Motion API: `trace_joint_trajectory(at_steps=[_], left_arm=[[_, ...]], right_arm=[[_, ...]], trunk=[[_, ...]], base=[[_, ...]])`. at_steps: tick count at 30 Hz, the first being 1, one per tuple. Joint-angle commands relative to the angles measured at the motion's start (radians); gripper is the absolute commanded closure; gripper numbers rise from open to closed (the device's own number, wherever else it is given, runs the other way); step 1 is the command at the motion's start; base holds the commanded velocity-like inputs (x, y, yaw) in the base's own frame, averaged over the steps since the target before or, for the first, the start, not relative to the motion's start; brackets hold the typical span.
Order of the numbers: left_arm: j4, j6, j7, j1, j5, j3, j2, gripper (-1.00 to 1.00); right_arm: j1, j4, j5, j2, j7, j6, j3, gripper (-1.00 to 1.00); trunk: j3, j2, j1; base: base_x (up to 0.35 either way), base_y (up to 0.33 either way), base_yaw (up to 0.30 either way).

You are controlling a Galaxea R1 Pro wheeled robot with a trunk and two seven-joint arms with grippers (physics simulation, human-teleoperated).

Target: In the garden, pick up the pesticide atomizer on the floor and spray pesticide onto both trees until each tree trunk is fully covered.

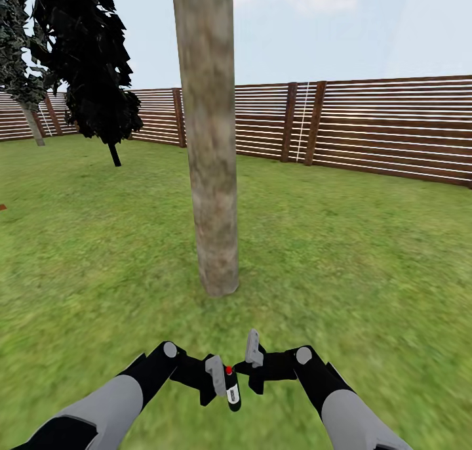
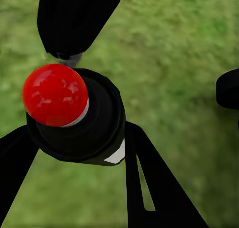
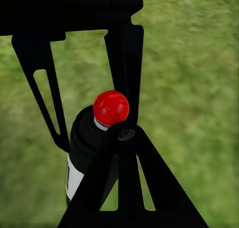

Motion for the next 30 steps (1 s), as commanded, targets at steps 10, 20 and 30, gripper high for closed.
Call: trace_joint_trajectory(at_steps=[10, 20, 30], left_arm=[[0.000, -0.009, 0.020, 0.000, -0.009, 0.005, -0.008, 1.00], [0.001, -0.009, 0.020, 0.000, -0.008, 0.005, -0.012, 1.00], [0.000, -0.010, 0.020, 0.000, -0.008, 0.005, -0.015, 1.00]], right_arm=[[-0.001, 0.000, 0.008, 0.001, 0.005, -0.003, -0.008, 1.00], [-0.001, 0.000, 0.008, 0.001, 0.005, -0.003, -0.008, 1.00], [-0.001, 0.000, 0.008, 0.001, 0.005, -0.003, -0.008, 1.00]], trunk=[[-0.001, 0.000, 0.000], [-0.001, 0.000, 0.000], [-0.001, 0.000, 0.000]], base=[[0.000, 0.000, 0.000], [0.000, 0.000, 0.000], [0.000, 0.000, 0.000]])
